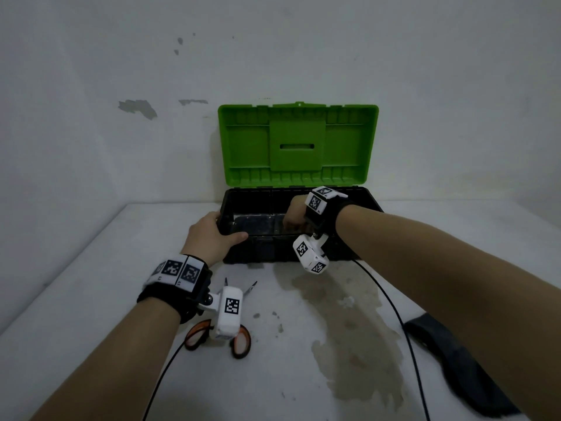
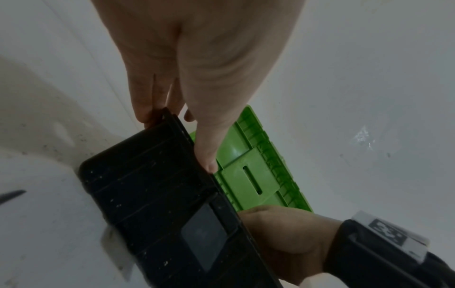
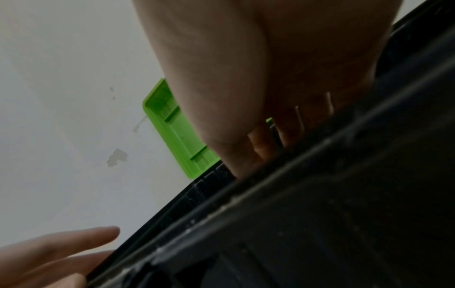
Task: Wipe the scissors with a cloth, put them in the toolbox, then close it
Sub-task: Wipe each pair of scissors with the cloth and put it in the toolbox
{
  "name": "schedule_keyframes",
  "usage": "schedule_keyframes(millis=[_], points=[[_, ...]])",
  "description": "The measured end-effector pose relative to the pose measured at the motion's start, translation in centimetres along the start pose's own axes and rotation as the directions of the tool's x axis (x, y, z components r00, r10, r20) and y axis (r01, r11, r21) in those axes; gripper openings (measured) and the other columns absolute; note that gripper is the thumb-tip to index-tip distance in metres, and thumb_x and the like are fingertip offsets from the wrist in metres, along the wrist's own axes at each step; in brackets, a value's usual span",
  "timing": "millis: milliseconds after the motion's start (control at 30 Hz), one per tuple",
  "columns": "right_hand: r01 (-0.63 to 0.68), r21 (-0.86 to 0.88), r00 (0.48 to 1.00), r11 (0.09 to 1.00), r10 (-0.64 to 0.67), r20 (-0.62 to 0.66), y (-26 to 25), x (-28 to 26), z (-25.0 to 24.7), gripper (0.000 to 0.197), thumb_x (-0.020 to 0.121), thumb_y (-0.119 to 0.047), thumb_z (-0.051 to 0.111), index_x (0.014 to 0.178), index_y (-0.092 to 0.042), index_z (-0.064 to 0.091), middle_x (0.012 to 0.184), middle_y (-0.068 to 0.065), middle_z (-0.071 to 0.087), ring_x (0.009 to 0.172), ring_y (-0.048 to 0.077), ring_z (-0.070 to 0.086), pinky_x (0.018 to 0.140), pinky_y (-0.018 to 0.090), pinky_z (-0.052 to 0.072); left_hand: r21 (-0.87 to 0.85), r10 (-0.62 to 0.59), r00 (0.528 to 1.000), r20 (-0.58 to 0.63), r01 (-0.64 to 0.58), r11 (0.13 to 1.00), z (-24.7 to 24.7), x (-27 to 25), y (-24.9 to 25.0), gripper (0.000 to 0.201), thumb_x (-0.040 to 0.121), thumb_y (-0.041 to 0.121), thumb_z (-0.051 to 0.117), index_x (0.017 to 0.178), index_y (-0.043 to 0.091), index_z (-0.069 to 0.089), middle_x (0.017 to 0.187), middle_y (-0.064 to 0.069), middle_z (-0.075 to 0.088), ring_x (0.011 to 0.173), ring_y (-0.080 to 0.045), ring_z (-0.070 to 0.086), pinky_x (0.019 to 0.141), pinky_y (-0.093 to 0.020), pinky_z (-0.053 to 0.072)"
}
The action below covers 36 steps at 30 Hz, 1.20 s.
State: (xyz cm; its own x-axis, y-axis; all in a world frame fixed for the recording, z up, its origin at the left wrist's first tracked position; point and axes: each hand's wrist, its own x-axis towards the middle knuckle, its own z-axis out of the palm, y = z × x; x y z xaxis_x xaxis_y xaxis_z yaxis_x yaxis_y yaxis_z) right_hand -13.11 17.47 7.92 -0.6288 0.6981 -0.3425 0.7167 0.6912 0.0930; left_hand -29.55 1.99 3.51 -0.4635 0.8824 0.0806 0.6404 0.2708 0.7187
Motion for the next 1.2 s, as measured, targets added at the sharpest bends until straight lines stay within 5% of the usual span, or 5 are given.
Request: schedule_keyframes(millis=[167,433,833,1100,1200], points=[[-0.110,0.345,0.978,0.932,0.163,-0.127,0.6,-0.4,0.5,0.044,0.064,-0.055,0.064,0.087,-0.020,0.078,0.093,0.002,0.075,0.086,0.030,0.069,0.082,0.047,0.059,0.046,0.002,1.000,0.011,-0.003,0.999,-0.1,-1.1,0.5,0.062,0.089,0.038,0.072,0.140,0.008,0.052,0.135,-0.013,0.061,0.122,-0.030,0.058,0.102,-0.037,0.047],[0.040,0.541,0.890,0.840,0.216,-0.402,-3.0,-13.4,2.2,0.024,0.095,-0.028,0.055,0.107,-0.017,0.071,0.104,0.007,0.071,0.091,0.025,0.067,0.082,0.036,0.058,0.172,0.054,0.998,0.008,-0.055,0.984,0.3,-7.5,2.2,0.048,0.096,0.036,0.061,0.136,0.012,0.056,0.137,-0.013,0.057,0.125,-0.030,0.054,0.107,-0.038,0.042],[-0.330,0.537,0.829,0.776,0.511,-0.229,1.6,-24.9,15.0,0.023,0.089,-0.028,0.058,0.104,-0.015,0.070,0.108,0.011,0.068,0.094,0.031,0.064,0.084,0.038,0.055,0.627,-0.193,0.981,0.021,0.137,0.767,1.2,-16.1,-1.7,0.038,0.099,0.031,0.052,0.132,0.013,0.054,0.136,-0.017,0.051,0.125,-0.038,0.047,0.103,-0.044,0.043],[-0.657,0.449,0.595,0.605,0.782,-0.184,5.7,-28.1,17.9,0.042,0.091,-0.031,0.050,0.127,-0.010,0.047,0.133,0.021,0.040,0.123,0.042,0.037,0.102,0.050,0.032,0.703,-0.257,0.964,0.062,0.140,0.697,1.6,-14.6,-3.1,0.010,0.091,0.017,0.055,0.098,0.010,0.053,0.117,-0.017,0.062,0.106,-0.034,0.060,0.089,-0.039,0.052],[-0.663,0.521,0.605,0.537,0.795,-0.049,7.1,-28.0,18.3,0.058,0.089,-0.034,0.052,0.137,-0.005,0.037,0.138,0.022,0.045,0.126,0.042,0.043,0.102,0.050,0.036,0.710,-0.275,0.956,0.105,0.122,0.694,1.6,-15.2,-2.0,0.013,0.095,0.017,0.054,0.101,0.007,0.059,0.117,-0.015,0.064,0.105,-0.030,0.063,0.086,-0.034,0.050]])
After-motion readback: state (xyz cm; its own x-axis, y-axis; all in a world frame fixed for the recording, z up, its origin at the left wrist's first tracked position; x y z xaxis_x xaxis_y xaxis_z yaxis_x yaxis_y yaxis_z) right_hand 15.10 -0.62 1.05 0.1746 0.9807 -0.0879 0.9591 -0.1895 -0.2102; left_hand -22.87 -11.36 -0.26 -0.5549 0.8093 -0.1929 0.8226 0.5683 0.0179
